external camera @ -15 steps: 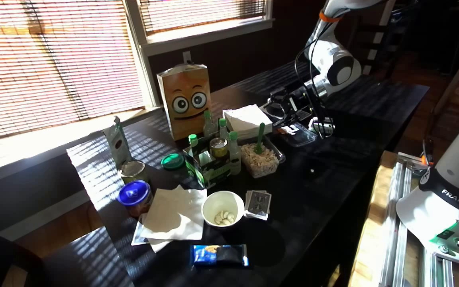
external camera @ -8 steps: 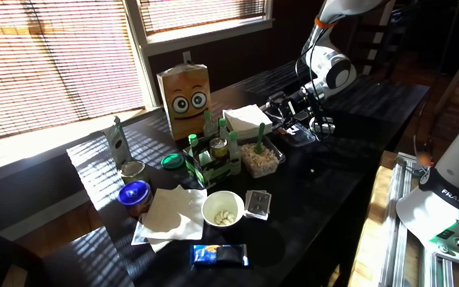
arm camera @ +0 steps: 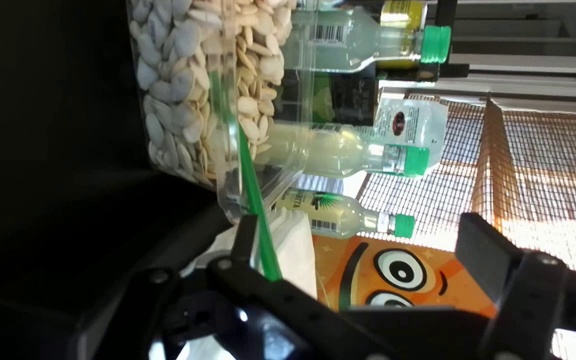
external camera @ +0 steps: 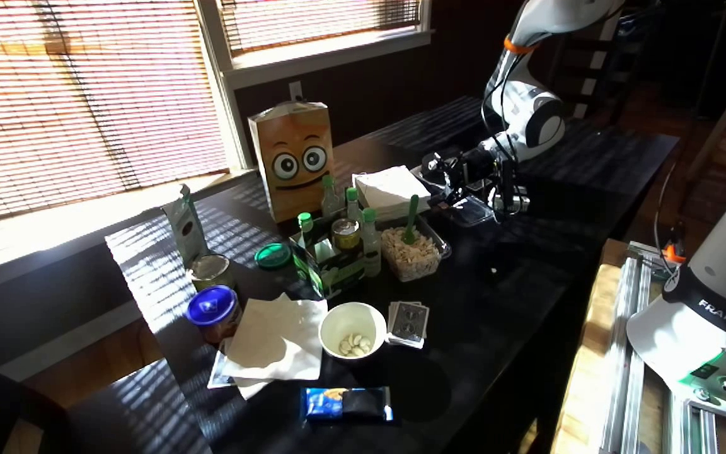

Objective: Use the spoon to transfer some contents from the right bowl to the left bowl

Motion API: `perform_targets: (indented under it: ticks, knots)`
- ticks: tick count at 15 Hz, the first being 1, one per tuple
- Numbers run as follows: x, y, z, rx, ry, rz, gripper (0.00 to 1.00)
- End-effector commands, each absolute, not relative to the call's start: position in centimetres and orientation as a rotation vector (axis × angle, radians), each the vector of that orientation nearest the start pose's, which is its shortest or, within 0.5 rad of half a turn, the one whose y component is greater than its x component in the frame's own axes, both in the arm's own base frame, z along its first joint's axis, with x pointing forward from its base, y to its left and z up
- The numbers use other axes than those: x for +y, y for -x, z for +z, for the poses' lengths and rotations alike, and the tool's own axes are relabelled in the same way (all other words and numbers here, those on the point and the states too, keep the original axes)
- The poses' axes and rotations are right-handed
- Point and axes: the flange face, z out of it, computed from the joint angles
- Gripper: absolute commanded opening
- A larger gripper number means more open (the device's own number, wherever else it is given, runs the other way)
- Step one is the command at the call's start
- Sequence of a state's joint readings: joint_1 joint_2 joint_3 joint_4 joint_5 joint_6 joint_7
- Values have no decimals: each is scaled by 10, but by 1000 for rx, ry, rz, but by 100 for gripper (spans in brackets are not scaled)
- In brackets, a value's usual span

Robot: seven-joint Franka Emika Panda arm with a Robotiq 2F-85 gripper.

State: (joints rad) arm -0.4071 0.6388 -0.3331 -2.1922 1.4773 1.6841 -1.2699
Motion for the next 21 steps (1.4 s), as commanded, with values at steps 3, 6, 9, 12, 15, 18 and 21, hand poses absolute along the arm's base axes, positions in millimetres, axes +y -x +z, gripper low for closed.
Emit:
perform_targets:
  ticks: [3, 6, 9, 12, 15, 18, 21]
  knots:
    - [-256, -424, 81, 580, 1851, -593, 100]
    - [-251, -430, 74, 591, 1878, -633, 100]
    - [-248, -435, 69, 595, 1894, -652, 92]
    - [-245, -437, 67, 597, 1893, -660, 59]
    - [-245, -437, 66, 594, 1898, -661, 38]
    - [-252, -435, 66, 613, 1913, -666, 16]
    - [-260, -434, 64, 635, 1935, -671, 0]
